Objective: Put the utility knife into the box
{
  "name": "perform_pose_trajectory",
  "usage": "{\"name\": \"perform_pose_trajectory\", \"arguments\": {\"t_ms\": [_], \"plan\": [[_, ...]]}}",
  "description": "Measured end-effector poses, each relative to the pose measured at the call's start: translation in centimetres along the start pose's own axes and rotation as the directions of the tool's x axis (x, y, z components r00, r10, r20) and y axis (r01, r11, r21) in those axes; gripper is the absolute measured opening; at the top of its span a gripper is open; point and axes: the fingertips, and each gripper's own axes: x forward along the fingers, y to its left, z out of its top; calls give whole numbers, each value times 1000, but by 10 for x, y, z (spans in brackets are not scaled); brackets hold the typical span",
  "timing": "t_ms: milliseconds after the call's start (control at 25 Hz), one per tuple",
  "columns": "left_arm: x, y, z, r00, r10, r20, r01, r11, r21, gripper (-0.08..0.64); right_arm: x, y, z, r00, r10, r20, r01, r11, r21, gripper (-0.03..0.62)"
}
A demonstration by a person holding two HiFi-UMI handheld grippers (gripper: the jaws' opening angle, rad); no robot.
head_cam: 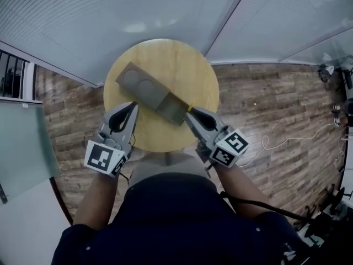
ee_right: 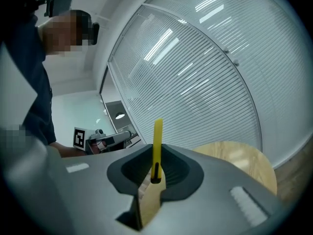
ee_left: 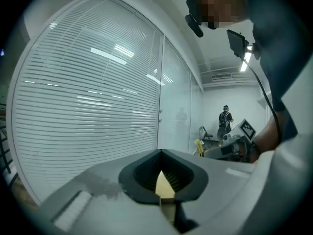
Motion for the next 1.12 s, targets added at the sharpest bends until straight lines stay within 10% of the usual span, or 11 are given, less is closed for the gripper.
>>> {"name": "perform_pose_trajectory", "arguments": {"t_ms": [1120], "plan": [[56,23,-139,991,-108,-85,106,994,-36,2,34,-97,-147,947,-221,-231,240,969,59,60]]}}
